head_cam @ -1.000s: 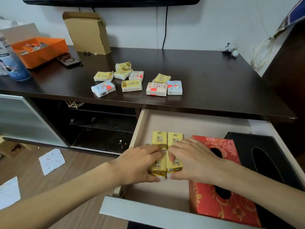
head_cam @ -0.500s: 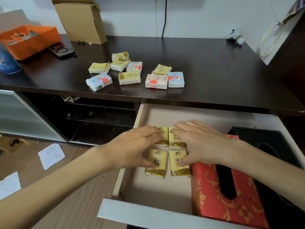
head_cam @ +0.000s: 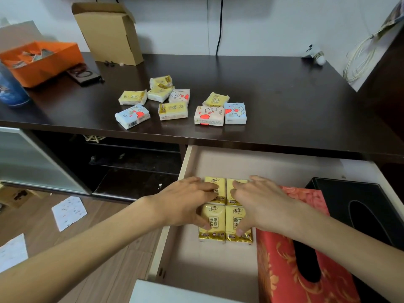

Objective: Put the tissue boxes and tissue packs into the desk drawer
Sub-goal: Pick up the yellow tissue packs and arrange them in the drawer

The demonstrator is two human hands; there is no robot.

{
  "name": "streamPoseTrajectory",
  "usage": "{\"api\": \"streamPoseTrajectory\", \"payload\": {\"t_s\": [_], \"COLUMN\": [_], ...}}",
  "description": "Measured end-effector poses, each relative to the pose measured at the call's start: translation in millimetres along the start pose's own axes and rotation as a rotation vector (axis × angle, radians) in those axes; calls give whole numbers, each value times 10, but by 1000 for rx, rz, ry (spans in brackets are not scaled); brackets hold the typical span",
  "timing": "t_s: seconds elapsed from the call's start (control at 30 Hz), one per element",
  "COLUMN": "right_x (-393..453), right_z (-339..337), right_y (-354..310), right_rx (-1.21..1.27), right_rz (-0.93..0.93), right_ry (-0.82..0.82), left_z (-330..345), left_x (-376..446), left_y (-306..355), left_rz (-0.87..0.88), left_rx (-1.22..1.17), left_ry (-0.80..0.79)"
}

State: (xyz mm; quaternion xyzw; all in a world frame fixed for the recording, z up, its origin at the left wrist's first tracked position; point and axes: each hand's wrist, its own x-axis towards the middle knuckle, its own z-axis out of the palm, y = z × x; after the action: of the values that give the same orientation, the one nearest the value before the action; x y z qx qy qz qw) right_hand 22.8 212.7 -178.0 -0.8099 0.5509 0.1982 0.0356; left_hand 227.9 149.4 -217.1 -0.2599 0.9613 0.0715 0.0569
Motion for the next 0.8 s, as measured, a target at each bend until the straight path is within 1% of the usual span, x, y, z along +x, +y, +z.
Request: {"api": "streamPoseTrajectory", "payload": {"t_s": [0.17, 0.37, 0.53, 0.67, 0.8], "right_x": [7, -30, -28, -28, 12], "right_z": [32, 57, 64, 36, -136], "right_y": [-9, 6, 48, 112, 207], "right_rx": [12, 29, 71, 156, 356], "right_rz": [11, -8, -33, -24, 13], "right_ry": [14, 32, 66, 110, 184], "left_z": [-43, -54, -59, -106, -354], "left_x": [14, 19, 25, 24, -46], "left_y": [33, 54, 77, 87, 16], "left_rz": [-14, 2, 17, 14, -31], "left_rx": [10, 6, 6, -4, -82], "left_ry": [-39, -18, 46, 79, 157]}}
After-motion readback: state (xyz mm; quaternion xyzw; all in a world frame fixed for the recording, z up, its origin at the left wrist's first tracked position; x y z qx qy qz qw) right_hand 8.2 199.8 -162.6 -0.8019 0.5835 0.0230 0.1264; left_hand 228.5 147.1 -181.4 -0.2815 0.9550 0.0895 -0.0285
